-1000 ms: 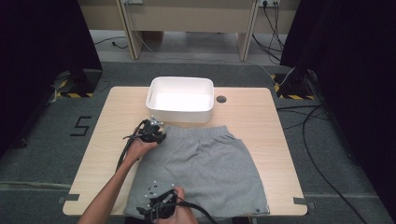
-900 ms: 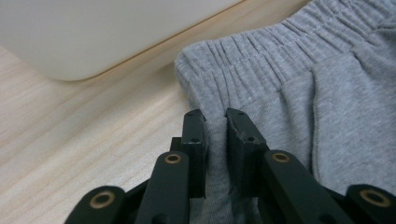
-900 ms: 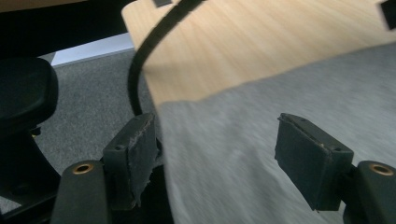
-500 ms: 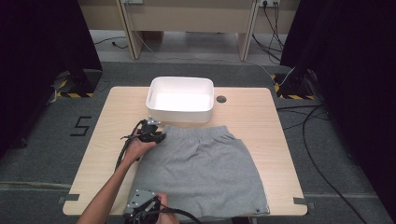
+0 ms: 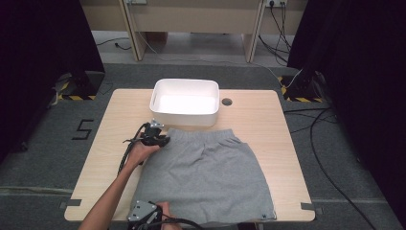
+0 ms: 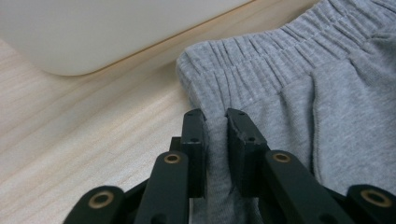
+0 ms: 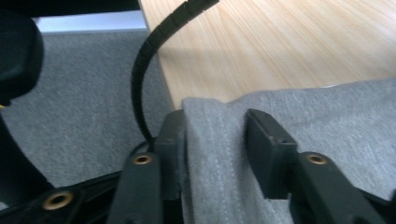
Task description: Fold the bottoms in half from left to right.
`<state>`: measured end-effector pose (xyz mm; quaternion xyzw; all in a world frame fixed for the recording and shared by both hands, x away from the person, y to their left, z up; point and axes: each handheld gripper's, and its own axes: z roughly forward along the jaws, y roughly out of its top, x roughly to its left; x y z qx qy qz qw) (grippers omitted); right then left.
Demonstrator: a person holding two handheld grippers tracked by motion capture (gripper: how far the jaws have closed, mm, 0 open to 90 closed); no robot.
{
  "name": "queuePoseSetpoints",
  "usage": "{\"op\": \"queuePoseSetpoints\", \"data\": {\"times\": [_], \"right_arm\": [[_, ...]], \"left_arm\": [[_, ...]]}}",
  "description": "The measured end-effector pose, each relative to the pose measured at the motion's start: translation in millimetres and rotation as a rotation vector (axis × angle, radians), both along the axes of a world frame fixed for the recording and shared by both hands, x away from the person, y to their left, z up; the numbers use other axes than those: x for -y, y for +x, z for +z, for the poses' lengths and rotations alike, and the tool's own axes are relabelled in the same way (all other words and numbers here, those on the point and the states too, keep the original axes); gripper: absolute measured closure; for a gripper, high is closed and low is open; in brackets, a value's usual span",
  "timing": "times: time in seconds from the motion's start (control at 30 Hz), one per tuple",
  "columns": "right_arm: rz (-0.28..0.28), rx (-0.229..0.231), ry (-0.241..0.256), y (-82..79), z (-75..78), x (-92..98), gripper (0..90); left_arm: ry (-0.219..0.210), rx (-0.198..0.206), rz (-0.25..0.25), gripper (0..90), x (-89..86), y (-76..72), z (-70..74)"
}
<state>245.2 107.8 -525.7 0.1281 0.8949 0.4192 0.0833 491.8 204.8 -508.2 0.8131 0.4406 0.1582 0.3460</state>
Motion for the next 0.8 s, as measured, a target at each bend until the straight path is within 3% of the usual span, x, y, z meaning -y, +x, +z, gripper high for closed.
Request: {"op": "queuePoseSetpoints", "data": {"times": [0.1, 0.13, 0.17, 0.2, 0.27, 0.37, 0.47, 0.57, 0.67, 0.7, 0.8], "right_arm": [[-0.007, -0.051, 0.029, 1.7, 0.2, 3.0, 73.7], [-0.005, -0.032, 0.027, 3.6, 0.1, 4.1, 77.2], [-0.015, -0.048, 0.039, 5.5, -0.9, 6.0, 81.6], [-0.003, -0.039, 0.047, 8.8, -1.6, 7.2, 83.3], [-0.007, -0.063, 0.058, 11.2, -1.7, 9.3, 85.1], [-0.001, -0.074, 0.065, 10.7, 1.1, 10.6, 86.3], [0.017, -0.051, 0.089, 11.0, 12.0, 13.7, 86.5], [0.017, -0.046, 0.128, 11.2, 26.1, 18.8, 86.6], [0.015, -0.050, 0.160, 9.0, 41.0, 27.1, 86.6], [0.026, -0.027, 0.174, 9.8, 46.3, 30.4, 86.6], [0.023, -0.017, 0.205, 10.4, 63.7, 43.9, 86.7]], "left_arm": [[0.005, 0.003, 0.000, 76.6, 0.5, -0.1, 0.1], [0.005, 0.000, -0.001, 76.6, 0.3, 0.2, 0.3], [0.005, -0.001, 0.000, 76.7, 0.4, 0.2, 0.4], [0.006, -0.002, 0.002, 76.7, 0.8, 0.2, 0.6], [0.007, -0.014, 0.008, 77.1, 1.4, 0.3, 1.6], [-0.006, -0.053, 0.015, 78.4, 0.3, 0.3, 3.9], [-0.021, -0.071, 0.011, 79.3, -4.1, -1.5, 9.9], [-0.045, -0.066, 0.016, 79.3, -8.9, -3.7, 23.1], [-0.027, -0.059, 0.026, 79.3, -11.5, -5.1, 41.6], [-0.028, -0.063, 0.036, 79.2, -12.1, -5.2, 49.3], [-0.053, -0.061, 0.050, 79.1, -11.7, -6.3, 65.5]]}}
